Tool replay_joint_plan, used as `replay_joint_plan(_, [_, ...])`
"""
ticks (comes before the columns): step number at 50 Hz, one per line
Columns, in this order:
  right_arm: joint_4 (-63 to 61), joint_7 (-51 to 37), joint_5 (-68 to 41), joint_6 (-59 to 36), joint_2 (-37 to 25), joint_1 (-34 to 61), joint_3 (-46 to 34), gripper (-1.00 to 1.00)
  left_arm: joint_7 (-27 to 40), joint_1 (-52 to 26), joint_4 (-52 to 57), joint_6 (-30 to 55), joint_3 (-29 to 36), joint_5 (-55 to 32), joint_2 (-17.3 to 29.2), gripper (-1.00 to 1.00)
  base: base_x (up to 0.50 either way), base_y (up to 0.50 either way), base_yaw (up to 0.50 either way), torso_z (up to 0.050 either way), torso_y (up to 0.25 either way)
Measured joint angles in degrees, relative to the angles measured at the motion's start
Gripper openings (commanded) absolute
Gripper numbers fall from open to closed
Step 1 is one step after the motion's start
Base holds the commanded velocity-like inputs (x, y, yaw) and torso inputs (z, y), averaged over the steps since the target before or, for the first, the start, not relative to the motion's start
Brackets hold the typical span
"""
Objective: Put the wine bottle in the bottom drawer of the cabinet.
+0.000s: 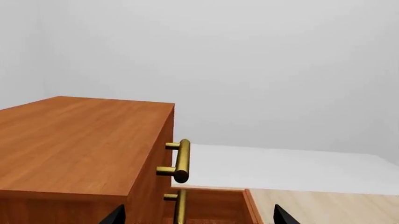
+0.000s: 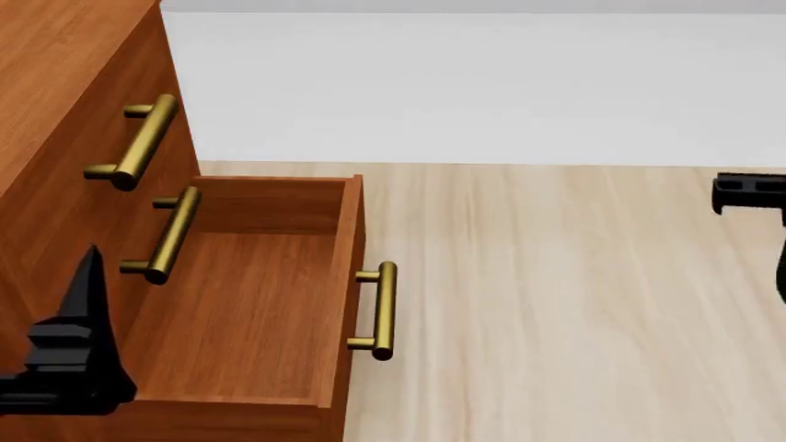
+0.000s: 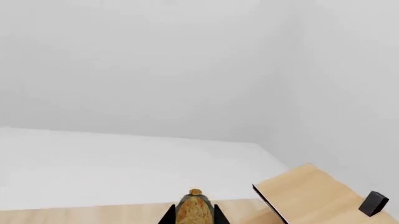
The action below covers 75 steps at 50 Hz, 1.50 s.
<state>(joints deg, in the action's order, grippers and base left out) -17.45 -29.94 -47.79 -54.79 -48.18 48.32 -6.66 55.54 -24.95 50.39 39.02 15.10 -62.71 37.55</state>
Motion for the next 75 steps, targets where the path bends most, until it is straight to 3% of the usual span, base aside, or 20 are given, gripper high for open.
replay_joint_plan(32, [13.94, 11.95, 4.81, -3.29, 13.40, 27.88, -18.77, -1.00, -1.11, 1.27, -0.11, -1.54, -0.07, 1.18, 0.82, 1.00, 0.00, 0.00, 0.00, 0.000, 0.001])
replay_joint_plan(53, [25.02, 18.50, 8.48, 1.44, 21.03, 35.04, -25.27, -1.00, -1.40, 1.61, -0.73, -2.20, 0.01, 1.32, 0.88, 1.00, 0.00, 0.00, 0.00, 0.000, 0.001])
replay_joint_plan(75, [38.01, 23.64, 6.30, 2.40, 29.79, 40.87, -25.12, -1.00, -0.70, 0.87, -0.35, -2.11, -0.29, 0.56, 1.51, 1.00, 0.00, 0.00, 0.00, 0.001, 0.000])
